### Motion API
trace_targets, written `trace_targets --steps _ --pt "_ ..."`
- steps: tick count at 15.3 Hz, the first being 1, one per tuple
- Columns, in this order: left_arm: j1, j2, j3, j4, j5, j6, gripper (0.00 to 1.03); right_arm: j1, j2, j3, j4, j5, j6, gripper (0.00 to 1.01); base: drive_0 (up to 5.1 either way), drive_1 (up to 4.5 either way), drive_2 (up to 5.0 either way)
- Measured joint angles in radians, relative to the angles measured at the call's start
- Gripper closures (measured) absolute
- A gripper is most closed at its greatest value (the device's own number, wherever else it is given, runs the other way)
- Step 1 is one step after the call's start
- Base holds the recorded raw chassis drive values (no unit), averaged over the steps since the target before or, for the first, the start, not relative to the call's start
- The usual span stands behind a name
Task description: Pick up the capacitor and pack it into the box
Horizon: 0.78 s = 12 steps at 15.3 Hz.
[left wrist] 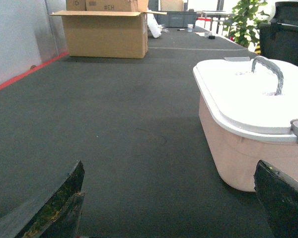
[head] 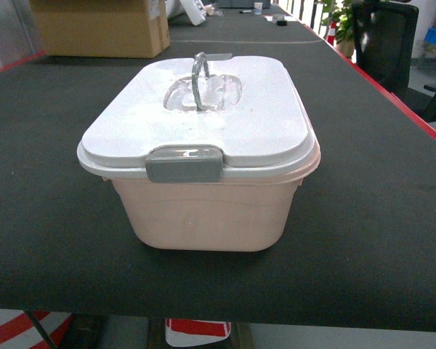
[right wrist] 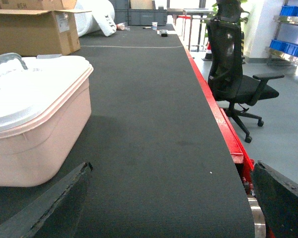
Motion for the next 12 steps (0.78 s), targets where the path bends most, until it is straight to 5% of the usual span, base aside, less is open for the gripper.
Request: trace_targets --steps 12 --pt "0.0 0.0 0.0 0.0 0.0 0.0 0.05 0.0 0.0 0.0 0.0 0.0 0.0 0.03 0.0 0.0 0.0"
